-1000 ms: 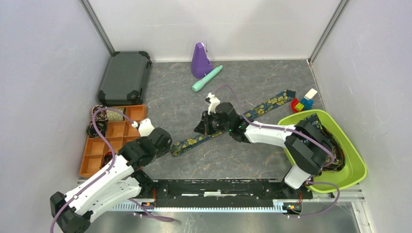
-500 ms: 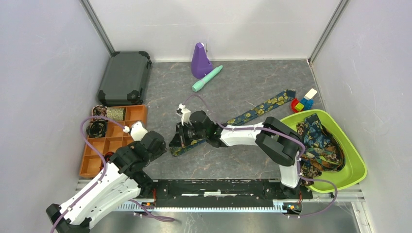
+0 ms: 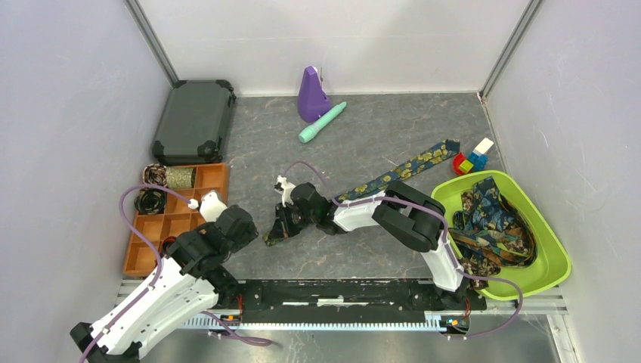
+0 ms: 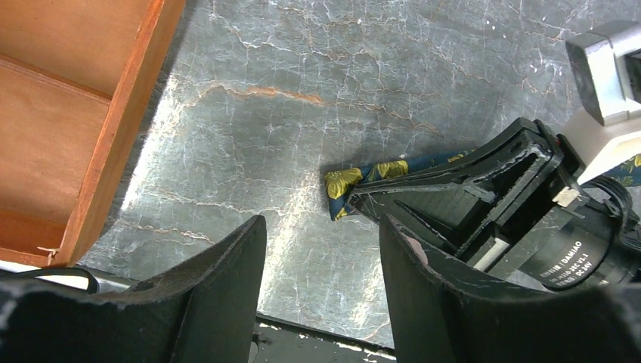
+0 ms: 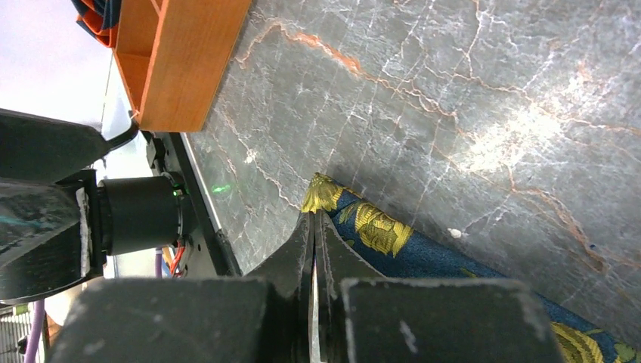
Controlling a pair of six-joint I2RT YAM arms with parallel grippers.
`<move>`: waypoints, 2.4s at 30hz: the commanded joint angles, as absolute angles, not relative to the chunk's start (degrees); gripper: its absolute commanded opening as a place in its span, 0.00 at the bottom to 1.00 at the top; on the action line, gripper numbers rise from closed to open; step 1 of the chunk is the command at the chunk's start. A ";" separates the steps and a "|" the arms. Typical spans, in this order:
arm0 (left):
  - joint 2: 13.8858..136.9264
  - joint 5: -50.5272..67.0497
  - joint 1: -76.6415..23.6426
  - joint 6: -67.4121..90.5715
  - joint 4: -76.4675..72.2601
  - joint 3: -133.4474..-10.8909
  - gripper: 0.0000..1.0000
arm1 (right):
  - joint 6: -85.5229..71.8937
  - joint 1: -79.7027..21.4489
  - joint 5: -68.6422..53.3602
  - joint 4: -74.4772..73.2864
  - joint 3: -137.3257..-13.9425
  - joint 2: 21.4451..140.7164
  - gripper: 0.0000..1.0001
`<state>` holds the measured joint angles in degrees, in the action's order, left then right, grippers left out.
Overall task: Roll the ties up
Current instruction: Flatten out the tie at the center of the board, then roll the tie at the center of the board.
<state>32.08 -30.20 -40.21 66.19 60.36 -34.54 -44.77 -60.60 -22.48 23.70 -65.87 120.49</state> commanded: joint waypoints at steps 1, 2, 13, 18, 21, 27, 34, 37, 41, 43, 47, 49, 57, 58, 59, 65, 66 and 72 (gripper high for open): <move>31.20 -32.46 -39.82 67.62 59.77 -36.12 0.63 | -44.93 -60.64 -22.97 27.84 -64.99 120.74 0.01; 31.13 -32.48 -39.81 67.68 59.70 -35.97 0.63 | -44.77 -60.57 -22.45 27.43 -64.78 119.99 0.01; 30.95 -32.70 -39.81 68.55 59.59 -35.08 0.66 | -42.76 -60.30 -21.45 22.95 -67.78 111.54 0.05; 31.98 -30.91 -39.81 69.26 59.50 -34.99 0.69 | -40.97 -59.17 -18.70 21.76 -65.14 111.01 0.05; 32.69 -29.53 -39.82 69.98 58.97 -34.18 0.70 | -40.13 -58.95 -17.52 22.08 -63.78 112.06 0.05; 33.83 -27.38 -39.81 70.68 56.63 -32.26 0.70 | -38.80 -58.97 -16.55 22.38 -61.97 115.46 0.04; 34.19 -26.94 -39.81 71.19 55.09 -30.94 0.70 | -38.60 -58.97 -15.51 23.64 -57.38 114.57 0.03; 34.54 -25.94 -39.81 71.70 53.59 -29.50 0.70 | -38.58 -58.93 -15.06 23.74 -56.61 114.52 0.03; 35.33 -24.47 -39.84 73.27 51.73 -27.72 0.69 | -38.58 -58.95 -15.19 23.69 -56.86 113.96 0.03; 35.52 -24.35 -39.81 74.51 51.23 -26.89 0.68 | -38.33 -58.97 -14.93 23.30 -57.03 112.85 0.03; 35.21 -23.97 -39.81 76.62 49.31 -24.65 0.65 | -37.75 -58.97 -14.86 22.21 -57.39 109.88 0.03; 34.85 -23.62 -39.81 78.11 48.17 -23.45 0.63 | -37.55 -58.95 -14.81 22.01 -56.95 108.23 0.03; 31.70 -22.94 -39.81 85.11 44.80 -19.07 0.59 | -37.26 -58.74 -13.57 22.20 -52.33 100.82 0.03; 31.31 -22.94 -39.81 85.77 44.64 -18.84 0.59 | -37.25 -58.72 -13.49 22.26 -51.58 99.97 0.03; 31.15 -22.96 -39.81 86.39 44.21 -18.49 0.59 | -37.34 -58.63 -13.45 22.43 -50.84 99.01 0.03; 32.92 -22.72 -39.82 88.30 42.01 -17.40 0.58 | -36.80 -58.40 -12.96 22.66 -46.97 95.95 0.03; 33.67 -22.62 -39.81 88.52 41.89 -17.49 0.58 | -36.77 -58.34 -12.98 22.65 -46.51 95.82 0.03; 36.86 -22.60 -39.82 89.46 39.50 -16.97 0.54 | -37.16 -58.36 -13.52 23.98 -43.98 95.50 0.03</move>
